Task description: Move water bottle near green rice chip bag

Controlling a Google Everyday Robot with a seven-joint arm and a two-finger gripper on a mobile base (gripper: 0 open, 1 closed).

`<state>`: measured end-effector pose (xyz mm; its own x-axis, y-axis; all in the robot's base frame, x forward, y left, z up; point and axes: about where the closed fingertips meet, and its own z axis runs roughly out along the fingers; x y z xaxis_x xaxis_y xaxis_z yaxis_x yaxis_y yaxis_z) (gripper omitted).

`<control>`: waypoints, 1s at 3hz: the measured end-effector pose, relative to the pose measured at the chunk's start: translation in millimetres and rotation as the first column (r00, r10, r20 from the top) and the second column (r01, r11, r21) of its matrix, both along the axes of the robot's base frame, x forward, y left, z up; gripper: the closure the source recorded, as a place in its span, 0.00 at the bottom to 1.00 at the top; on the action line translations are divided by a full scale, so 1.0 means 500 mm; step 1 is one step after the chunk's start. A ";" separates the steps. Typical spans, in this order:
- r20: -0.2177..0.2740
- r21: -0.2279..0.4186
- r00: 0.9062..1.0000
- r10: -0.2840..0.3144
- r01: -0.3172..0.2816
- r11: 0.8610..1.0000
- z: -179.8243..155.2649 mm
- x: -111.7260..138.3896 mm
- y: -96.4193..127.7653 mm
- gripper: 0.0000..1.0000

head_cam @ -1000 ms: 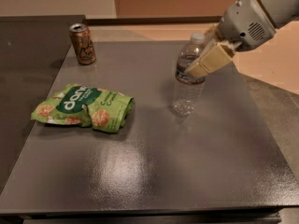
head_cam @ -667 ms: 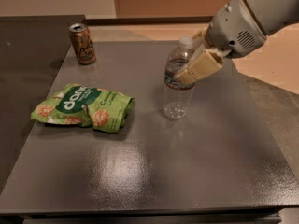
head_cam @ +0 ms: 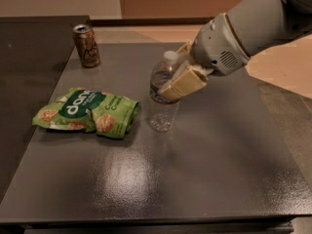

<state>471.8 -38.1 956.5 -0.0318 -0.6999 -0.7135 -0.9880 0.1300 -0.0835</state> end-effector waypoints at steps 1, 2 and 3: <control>-0.004 0.014 1.000 0.011 -0.011 1.000 -0.013 0.003 0.028 1.00; -0.001 0.015 1.000 0.019 -0.019 1.000 -0.015 0.008 0.044 0.83; 0.018 -0.003 0.999 0.035 -0.035 0.999 -0.016 0.006 0.057 0.59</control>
Offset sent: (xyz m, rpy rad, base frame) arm 0.0093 0.0274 -0.0107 0.0196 0.0011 0.0204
